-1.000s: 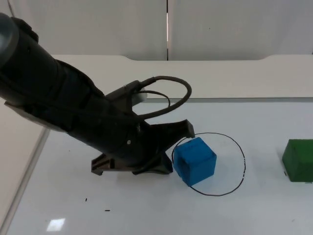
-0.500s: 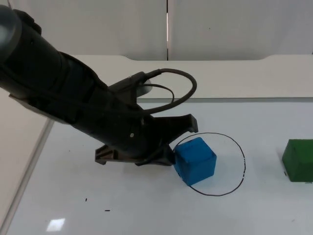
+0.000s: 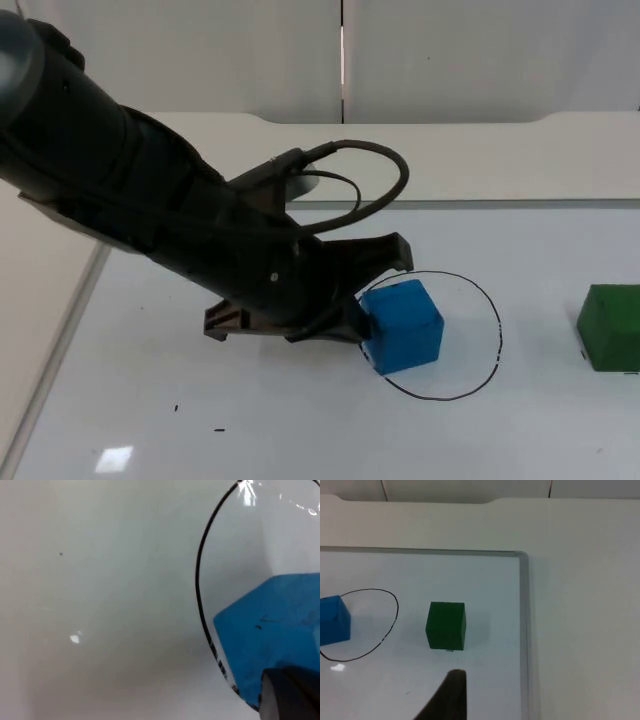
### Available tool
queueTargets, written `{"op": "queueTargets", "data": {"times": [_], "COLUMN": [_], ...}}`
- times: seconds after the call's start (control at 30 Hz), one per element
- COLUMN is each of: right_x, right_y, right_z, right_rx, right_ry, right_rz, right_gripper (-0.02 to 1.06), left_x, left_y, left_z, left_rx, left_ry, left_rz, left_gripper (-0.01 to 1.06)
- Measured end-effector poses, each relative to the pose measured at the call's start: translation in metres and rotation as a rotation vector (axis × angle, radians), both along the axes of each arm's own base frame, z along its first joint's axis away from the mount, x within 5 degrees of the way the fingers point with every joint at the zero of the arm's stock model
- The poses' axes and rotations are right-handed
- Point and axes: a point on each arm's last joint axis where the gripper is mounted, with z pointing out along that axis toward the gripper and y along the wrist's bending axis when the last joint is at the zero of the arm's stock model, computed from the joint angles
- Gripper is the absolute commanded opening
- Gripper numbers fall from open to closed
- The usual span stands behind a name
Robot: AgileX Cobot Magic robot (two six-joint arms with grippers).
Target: Push the two cubes into the marked area.
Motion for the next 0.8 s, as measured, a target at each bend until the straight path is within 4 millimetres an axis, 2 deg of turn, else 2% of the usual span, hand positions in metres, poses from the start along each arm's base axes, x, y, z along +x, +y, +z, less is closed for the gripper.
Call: {"op": "queueTargets", "data": {"times": [0.37,0.67,0.8], "right_x": [0.0,0.0,0.0], "right_y": [0.0,0.0,0.0], "right_z": [0.0,0.0,0.0], "right_rx": [0.0,0.0,0.0], "right_ry": [0.0,0.0,0.0], "right_rz": [0.0,0.0,0.0], "right_gripper": [1.05,1.05,1.05], "left_x": [-0.006,-0.001,0.007], "left_y": [-0.008,0.0,0.012], "left_z": [0.0,-0.003,0.002], "left_rx": [-0.008,0.074,0.085], "left_ry": [0.011,-0.039,-0.061], "left_rz": [-0.017,-0.011,0.004], "left_gripper": [0.0,0.0,0.0]}}
